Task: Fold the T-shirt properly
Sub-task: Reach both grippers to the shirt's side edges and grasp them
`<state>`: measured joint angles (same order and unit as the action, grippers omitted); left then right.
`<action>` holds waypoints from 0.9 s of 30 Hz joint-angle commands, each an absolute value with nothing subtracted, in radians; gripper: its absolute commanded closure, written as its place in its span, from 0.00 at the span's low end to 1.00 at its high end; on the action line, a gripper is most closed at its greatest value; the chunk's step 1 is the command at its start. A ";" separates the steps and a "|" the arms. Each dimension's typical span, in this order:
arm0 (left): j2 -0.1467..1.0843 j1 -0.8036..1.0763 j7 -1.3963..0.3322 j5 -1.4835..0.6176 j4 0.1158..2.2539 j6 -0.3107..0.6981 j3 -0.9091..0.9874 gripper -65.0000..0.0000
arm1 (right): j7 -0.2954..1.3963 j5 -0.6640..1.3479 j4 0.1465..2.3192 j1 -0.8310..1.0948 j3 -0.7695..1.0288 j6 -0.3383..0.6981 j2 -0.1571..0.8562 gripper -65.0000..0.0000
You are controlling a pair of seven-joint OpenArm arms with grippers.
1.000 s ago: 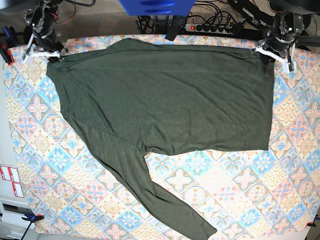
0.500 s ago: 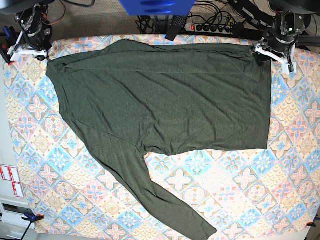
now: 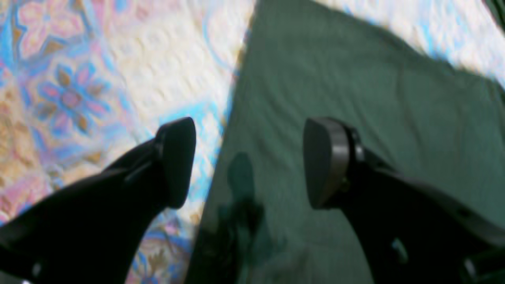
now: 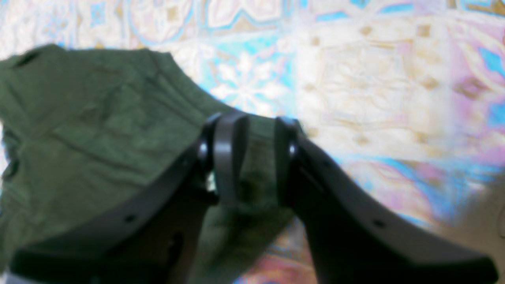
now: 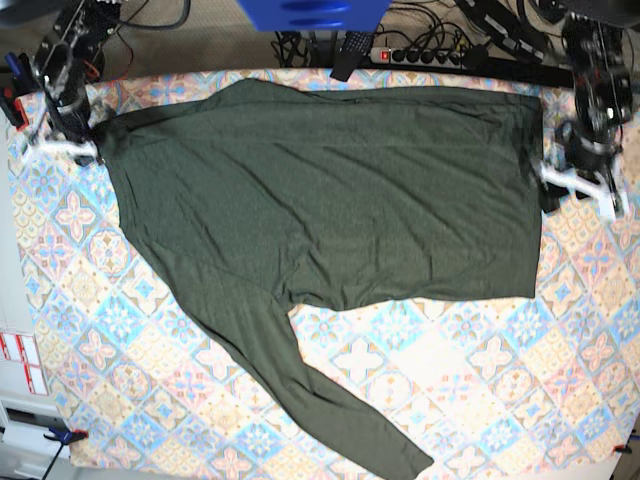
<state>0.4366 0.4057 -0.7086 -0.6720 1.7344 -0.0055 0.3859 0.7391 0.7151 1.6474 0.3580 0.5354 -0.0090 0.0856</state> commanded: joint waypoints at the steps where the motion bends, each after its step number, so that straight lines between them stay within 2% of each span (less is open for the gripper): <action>1: 0.450 0.292 -0.763 -0.673 1.689 -0.007 0.390 0.35 | 0.725 0.728 1.664 0.317 0.510 0.004 0.099 0.76; 8: 0.450 -0.001 -0.851 -0.673 1.469 -0.005 0.371 0.35 | 0.725 0.714 1.656 0.216 0.407 0.004 0.101 0.76; 15: 0.444 -0.202 -0.848 -0.581 1.237 -0.004 0.325 0.35 | 0.725 0.562 1.659 0.142 0.275 0.004 0.101 0.76; 21: 0.427 -0.295 -0.711 -0.504 1.049 -0.004 0.228 0.35 | 0.725 0.455 1.658 0.097 0.189 0.004 0.101 0.76; 27: 0.424 -0.360 -0.584 -0.492 0.855 -0.004 0.111 0.35 | 0.725 0.440 1.655 0.093 0.179 0.004 0.101 0.76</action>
